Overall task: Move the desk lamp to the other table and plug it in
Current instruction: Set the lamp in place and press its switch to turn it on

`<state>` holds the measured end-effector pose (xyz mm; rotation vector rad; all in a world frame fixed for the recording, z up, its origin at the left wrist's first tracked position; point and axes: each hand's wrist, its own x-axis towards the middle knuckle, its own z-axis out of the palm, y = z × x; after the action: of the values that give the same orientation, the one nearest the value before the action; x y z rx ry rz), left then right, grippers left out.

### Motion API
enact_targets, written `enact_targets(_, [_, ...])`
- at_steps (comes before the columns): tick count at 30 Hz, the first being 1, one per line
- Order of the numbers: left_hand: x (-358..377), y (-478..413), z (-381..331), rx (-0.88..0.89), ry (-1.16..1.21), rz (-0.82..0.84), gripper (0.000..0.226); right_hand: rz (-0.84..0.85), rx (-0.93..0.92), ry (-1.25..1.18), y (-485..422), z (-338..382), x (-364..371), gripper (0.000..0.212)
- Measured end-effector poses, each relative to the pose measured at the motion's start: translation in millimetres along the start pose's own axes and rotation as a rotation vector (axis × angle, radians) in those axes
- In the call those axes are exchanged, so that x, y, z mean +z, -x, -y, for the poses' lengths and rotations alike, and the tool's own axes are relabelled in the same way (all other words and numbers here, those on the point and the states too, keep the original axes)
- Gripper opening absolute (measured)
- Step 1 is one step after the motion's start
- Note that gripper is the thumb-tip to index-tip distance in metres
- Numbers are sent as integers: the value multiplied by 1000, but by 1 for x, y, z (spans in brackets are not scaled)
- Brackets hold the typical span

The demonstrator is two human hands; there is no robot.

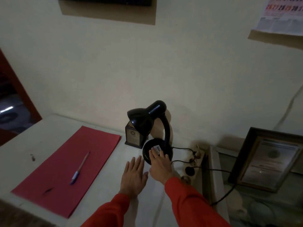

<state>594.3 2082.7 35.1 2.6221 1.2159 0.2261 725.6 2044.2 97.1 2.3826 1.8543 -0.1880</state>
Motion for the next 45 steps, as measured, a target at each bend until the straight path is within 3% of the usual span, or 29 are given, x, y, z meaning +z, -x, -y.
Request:
enact_targets(6, [-1,0,6,32,-37,64,65,-30,-43,51,2,-5,3,72])
enact_targets(24, [0,2,4,11,-72,53,66,-41,-58,79,-6,-5,7,64])
enact_targets(30, [-1,-1,6,13,-81,29,63,-191,-68,-38,-5,-3,7,47])
enact_targets(45, [-4,0,4,-11,63,-62,59,-196,-7,-191,3,-23,21,74])
